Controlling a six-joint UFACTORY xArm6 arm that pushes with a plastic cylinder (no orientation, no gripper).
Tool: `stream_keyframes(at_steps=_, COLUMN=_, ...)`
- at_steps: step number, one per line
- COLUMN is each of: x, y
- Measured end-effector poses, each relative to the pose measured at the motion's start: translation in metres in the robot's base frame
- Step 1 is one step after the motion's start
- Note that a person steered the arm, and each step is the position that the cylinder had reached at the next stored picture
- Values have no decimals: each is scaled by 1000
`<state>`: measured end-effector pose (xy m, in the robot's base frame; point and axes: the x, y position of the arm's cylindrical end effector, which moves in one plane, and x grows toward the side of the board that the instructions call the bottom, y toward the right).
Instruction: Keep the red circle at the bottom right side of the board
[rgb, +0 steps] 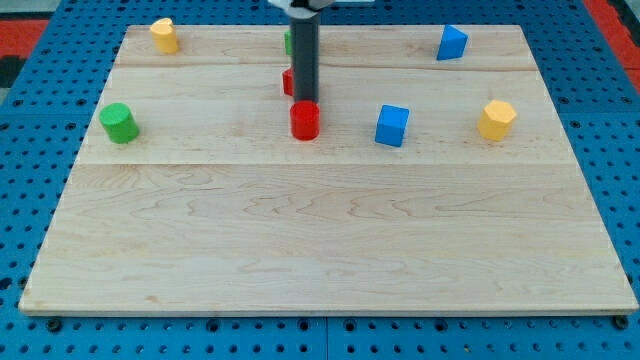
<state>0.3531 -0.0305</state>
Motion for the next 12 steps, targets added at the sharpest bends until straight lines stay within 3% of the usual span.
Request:
stream_keyframes(at_steps=2, x=80, y=19)
stream_keyframes(at_steps=3, x=111, y=1)
stream_keyframes(at_steps=5, x=116, y=-27)
stream_keyframes(at_steps=7, x=124, y=28)
stream_keyframes(at_steps=9, x=124, y=30)
stream_keyframes(at_steps=11, x=128, y=-30)
stream_keyframes(at_steps=12, x=140, y=-33)
